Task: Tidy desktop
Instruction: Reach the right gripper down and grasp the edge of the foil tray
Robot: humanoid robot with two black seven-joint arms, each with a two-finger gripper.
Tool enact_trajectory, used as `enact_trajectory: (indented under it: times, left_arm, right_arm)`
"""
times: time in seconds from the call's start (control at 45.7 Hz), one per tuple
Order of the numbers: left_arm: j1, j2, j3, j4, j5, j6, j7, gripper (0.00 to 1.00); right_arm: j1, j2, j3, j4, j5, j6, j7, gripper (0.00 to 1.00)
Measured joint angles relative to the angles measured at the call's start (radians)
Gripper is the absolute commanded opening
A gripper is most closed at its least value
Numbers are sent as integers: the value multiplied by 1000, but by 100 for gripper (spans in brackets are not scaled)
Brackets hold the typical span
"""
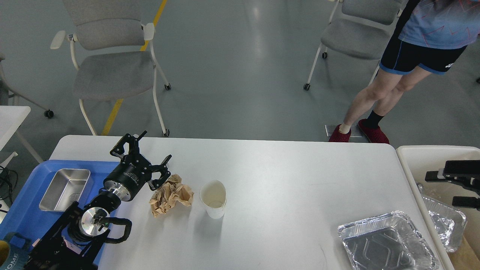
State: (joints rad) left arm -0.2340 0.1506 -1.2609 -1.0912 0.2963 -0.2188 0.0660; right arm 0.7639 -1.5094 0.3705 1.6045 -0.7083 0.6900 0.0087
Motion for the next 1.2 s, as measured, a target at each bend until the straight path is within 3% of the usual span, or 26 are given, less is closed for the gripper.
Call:
enact_trajectory:
  times: [0.153,0.46,0.722,1.204]
  left_arm:
    - [16,6,0,-3,1,0,0,97]
    - [20,23,-1,-3,1,4,0,97]
    - [22,43,-1,-3,1,4,0,97]
    - [25,48,-1,-1,4,9,-1,97]
  right_arm:
    - [-21,-10,14,1,-145,4,1,100]
    - [-190,294,12,-237,-567,-155,-1,100]
    - [-255,448,10,-431,-709,-211,3,100]
    - [-303,606,10,-520,-729,-244,10,100]
